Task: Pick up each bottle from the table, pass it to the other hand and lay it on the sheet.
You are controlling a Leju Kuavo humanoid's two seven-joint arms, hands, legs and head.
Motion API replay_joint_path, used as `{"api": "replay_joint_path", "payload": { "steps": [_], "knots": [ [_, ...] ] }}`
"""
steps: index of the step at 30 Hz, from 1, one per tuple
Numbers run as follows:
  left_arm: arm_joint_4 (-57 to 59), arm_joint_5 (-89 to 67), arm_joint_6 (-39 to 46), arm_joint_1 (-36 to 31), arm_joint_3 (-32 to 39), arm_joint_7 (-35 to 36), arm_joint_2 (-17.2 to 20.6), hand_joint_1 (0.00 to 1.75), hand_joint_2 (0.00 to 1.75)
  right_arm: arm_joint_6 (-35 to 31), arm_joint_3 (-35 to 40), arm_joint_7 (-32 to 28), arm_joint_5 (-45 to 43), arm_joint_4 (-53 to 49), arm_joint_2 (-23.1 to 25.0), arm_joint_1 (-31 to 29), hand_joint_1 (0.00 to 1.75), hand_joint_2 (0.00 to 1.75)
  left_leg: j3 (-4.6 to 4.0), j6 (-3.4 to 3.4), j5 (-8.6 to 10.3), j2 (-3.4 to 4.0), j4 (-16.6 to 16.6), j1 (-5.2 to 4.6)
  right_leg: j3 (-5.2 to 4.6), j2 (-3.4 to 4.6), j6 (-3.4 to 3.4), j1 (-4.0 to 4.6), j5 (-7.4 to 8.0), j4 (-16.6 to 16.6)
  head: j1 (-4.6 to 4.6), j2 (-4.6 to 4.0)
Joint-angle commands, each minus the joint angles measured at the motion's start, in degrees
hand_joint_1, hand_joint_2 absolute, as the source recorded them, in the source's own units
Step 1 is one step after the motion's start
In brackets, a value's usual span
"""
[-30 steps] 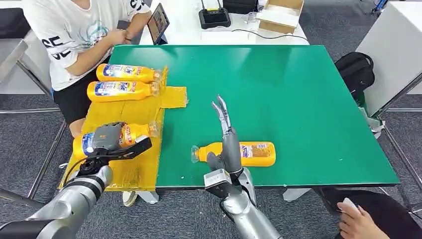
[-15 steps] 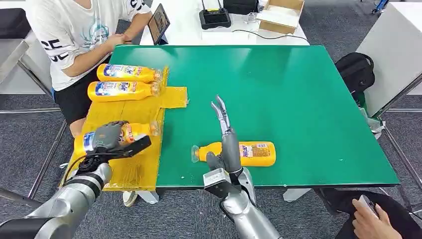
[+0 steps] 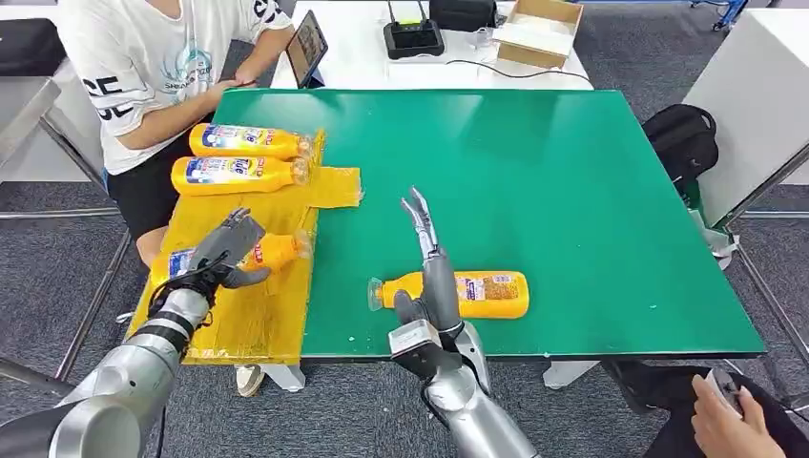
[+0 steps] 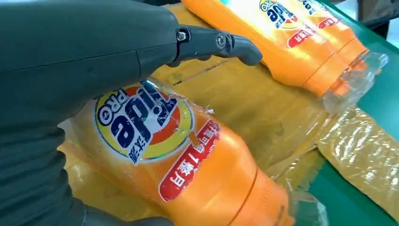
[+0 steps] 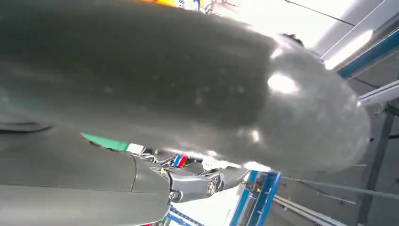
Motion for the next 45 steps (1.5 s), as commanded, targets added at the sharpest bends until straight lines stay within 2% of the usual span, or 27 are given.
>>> {"api": "replay_joint_path", "payload": {
  "steps": [1, 7, 9, 10, 13, 14, 15, 17, 19, 23, 24, 27, 31, 33, 38, 45],
  "knots": [
    [1.91, 1.42, -0.9, -0.43, -0.89, -0.23, -1.26, 0.0, 1.75, 0.54, -1.84, -0.2, -0.65, 4.58, -1.01, -2.63, 0.0, 0.0, 0.07, 0.1, 0.0, 0.05, -0.04, 0.03, 0.1, -0.04, -0.16, 0.08, 0.02, -0.1, 0.0, 0.0],
    [1.29, 8.67, -5.6, -0.51, 0.91, -2.93, -1.8, 0.0, 1.75, 0.61, -2.45, -0.28, -0.76, 5.53, -1.12, -2.85, 0.0, 0.0, 0.09, 0.1, -0.01, 0.06, -0.05, 0.03, 0.13, -0.04, -0.15, 0.07, 0.01, -0.1, 0.02, 0.0],
    [-0.27, 13.0, -6.27, -0.1, 2.53, -6.01, -2.36, 0.0, 1.75, 0.55, -2.6, -0.43, -0.59, 6.06, -1.11, -2.78, 0.0, 0.0, 0.09, 0.07, -0.01, 0.06, -0.05, 0.01, 0.1, -0.02, -0.11, 0.04, 0.0, -0.07, 0.0, 0.0],
    [-1.16, 15.52, -5.58, 0.09, 3.63, -7.79, -2.92, 0.0, 1.75, 0.54, -2.55, -0.38, -0.25, 6.31, -1.26, -2.75, 0.0, 0.0, 0.1, 0.09, -0.02, 0.1, -0.05, 0.02, 0.1, 0.0, -0.15, 0.06, 0.01, -0.08, 0.0, 0.0],
    [-8.22, 24.99, 7.03, 2.18, 6.92, -16.18, -6.16, 0.0, 1.75, 0.29, -1.07, 3.83, 5.41, 8.01, -3.19, -3.49, 0.0, 0.0, 0.06, 0.1, 0.0, 0.02, -0.05, 0.03, 0.11, -0.07, -0.13, 0.07, 0.01, -0.11, 0.02, 0.0],
    [-18.26, 29.96, 12.31, 5.88, 3.21, -16.18, -7.17, 0.0, 1.75, 0.98, -0.27, 7.23, 8.29, 9.32, -4.25, -4.32, 0.0, 1.75, 0.07, 0.13, -0.01, 0.08, -0.06, 0.04, 0.11, -0.04, -0.17, 0.1, 0.03, -0.14, 0.0, 0.0],
    [-27.48, 38.96, 14.93, 10.31, -1.36, -16.18, -6.88, 0.0, 1.75, 1.02, -0.94, 9.04, 9.92, 10.44, -4.71, -5.11, 0.0, 1.75, -0.09, 0.08, 0.0, 0.08, -0.01, 0.04, -0.05, -0.05, -0.09, 0.07, 0.03, -0.08, 0.0, 0.0],
    [-38.07, 46.24, 20.79, 14.85, -4.08, -16.18, -6.85, 0.0, 1.75, 1.54, -1.82, 11.68, 11.56, 11.21, -5.89, -6.05, 0.0, 1.75, -0.01, 0.16, -0.06, 0.21, -0.05, 0.03, -0.01, 0.04, -0.14, 0.08, 0.04, -0.17, 0.02, 0.0],
    [-38.07, 46.24, 20.79, 14.85, -4.08, -16.18, -6.85, 0.0, 1.75, 1.54, -1.82, 11.68, 11.56, 11.21, -5.89, -6.05, 0.0, 1.75, -0.02, 0.12, -0.11, 0.34, -0.02, 0.02, -0.07, 0.18, -0.13, 0.07, 0.02, -0.1, 0.02, 0.0],
    [-38.07, 46.24, 20.79, 14.85, -4.08, -16.18, -6.85, 0.0, 1.75, 1.54, -1.82, 11.68, 11.56, 11.21, -5.89, -6.05, 0.0, 1.75, -0.12, 0.1, -0.1, 0.1, 0.03, 0.07, -0.1, -0.02, -0.19, 0.12, -0.07, -0.05, 0.0, 0.0],
    [-41.11, 50.5, 23.01, 16.77, -5.1, -16.18, -6.82, 0.0, 1.75, 1.01, -2.59, 14.66, 13.83, 10.63, -6.71, -5.73, 0.0, 1.75, -0.28, 0.08, -0.02, -0.03, 0.01, 0.01, -0.26, -0.05, -0.1, 0.05, -0.03, -0.02, 0.0, 0.0],
    [-45.58, 54.83, 19.29, 20.6, -6.91, -16.18, -7.16, 0.0, 1.75, 3.41, -3.28, 19.76, 17.82, 10.71, -10.07, -5.67, 0.0, 1.75, -0.26, 0.09, -0.04, 0.14, -0.03, -0.01, -0.25, 0.06, -0.06, 0.02, 0.01, -0.07, 0.0, 0.0],
    [-48.29, 53.71, 18.09, 23.96, -8.8, -16.18, -7.14, 0.0, 1.75, 11.85, -3.62, 27.66, 23.31, 12.88, -14.5, -6.07, 0.0, 1.75, -0.2, 0.11, -0.05, 0.09, -0.05, -0.02, -0.17, -0.06, -0.08, 0.02, -0.01, -0.13, 0.0, 0.0],
    [-48.74, 53.17, 18.39, 24.54, -9.06, -16.18, -7.09, 0.0, 1.75, 13.47, -4.19, 29.33, 24.28, 14.46, -15.2, -6.27, 0.0, 1.75, -0.15, 0.14, -0.07, 0.04, -0.05, 0.0, -0.08, -0.1, -0.14, 0.06, -0.03, -0.17, 0.0, 0.0],
    [-46.4, 52.68, 17.95, 24.13, -9.51, -16.18, -7.07, 0.0, 1.75, 20.07, -3.06, 31.3, 25.12, 17.45, -16.32, -6.91, 0.0, 1.75, -0.24, 0.09, -0.06, 0.08, -0.04, -0.01, -0.2, -0.04, -0.13, 0.04, -0.01, -0.1, 0.0, 0.0],
    [-44.87, 51.45, 18.32, 23.64, -10.58, -16.18, -7.0, 0.0, 1.75, 22.51, -1.41, 31.48, 25.27, 18.68, -17.56, -7.32, 0.0, 1.75, -0.21, 0.1, -0.08, 0.14, -0.03, 0.02, -0.18, 0.01, -0.12, 0.08, -0.01, -0.13, 0.0, 0.0]
  ]
}}
